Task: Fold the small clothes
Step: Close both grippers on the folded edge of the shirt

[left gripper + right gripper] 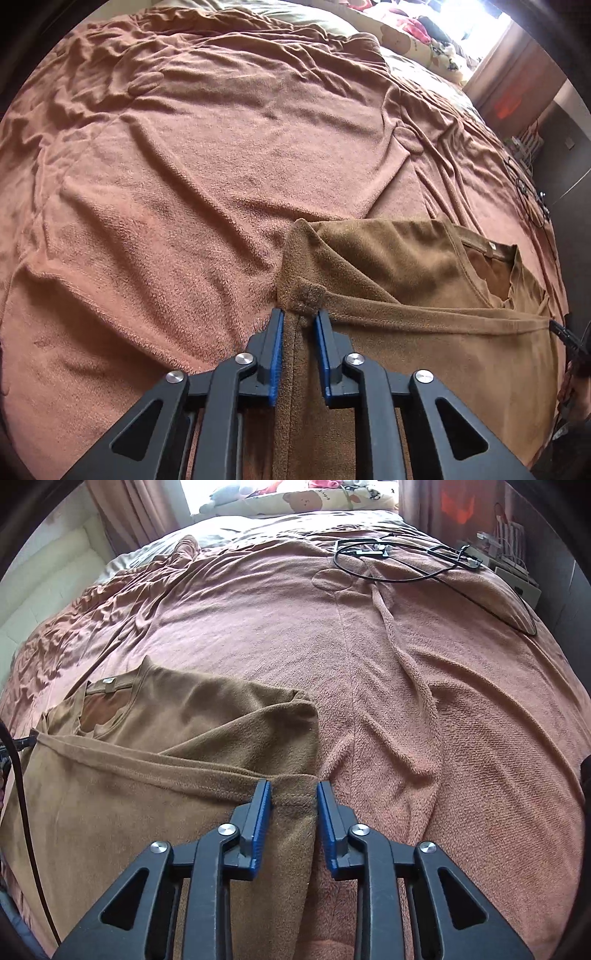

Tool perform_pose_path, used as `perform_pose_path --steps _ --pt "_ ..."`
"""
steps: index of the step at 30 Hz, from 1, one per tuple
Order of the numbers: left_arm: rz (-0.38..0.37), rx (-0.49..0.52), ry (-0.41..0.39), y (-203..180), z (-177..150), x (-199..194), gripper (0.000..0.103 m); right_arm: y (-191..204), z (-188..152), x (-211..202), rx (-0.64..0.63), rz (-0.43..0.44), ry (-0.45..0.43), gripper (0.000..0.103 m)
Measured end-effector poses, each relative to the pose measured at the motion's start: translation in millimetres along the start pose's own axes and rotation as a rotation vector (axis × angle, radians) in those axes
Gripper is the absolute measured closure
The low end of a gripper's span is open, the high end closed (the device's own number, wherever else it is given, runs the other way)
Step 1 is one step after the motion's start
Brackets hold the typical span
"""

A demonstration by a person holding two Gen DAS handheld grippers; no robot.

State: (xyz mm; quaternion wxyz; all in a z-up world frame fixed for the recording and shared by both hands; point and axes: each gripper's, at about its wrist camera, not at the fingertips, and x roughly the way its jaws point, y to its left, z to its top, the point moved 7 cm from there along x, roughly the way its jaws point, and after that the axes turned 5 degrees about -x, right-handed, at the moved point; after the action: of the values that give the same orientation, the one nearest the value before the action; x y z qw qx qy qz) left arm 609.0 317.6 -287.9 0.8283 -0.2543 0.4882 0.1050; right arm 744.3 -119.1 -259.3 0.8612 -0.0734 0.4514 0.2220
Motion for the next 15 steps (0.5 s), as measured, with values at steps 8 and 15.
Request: perform_pose_path --steps 8,15 --pt "-0.108 -0.045 -0.014 5 -1 -12 0.09 -4 -3 -8 0.034 0.027 -0.003 0.084" --pt "-0.152 -0.042 -0.012 4 1 -17 0.082 -15 -11 -17 0.097 0.075 -0.001 0.08"
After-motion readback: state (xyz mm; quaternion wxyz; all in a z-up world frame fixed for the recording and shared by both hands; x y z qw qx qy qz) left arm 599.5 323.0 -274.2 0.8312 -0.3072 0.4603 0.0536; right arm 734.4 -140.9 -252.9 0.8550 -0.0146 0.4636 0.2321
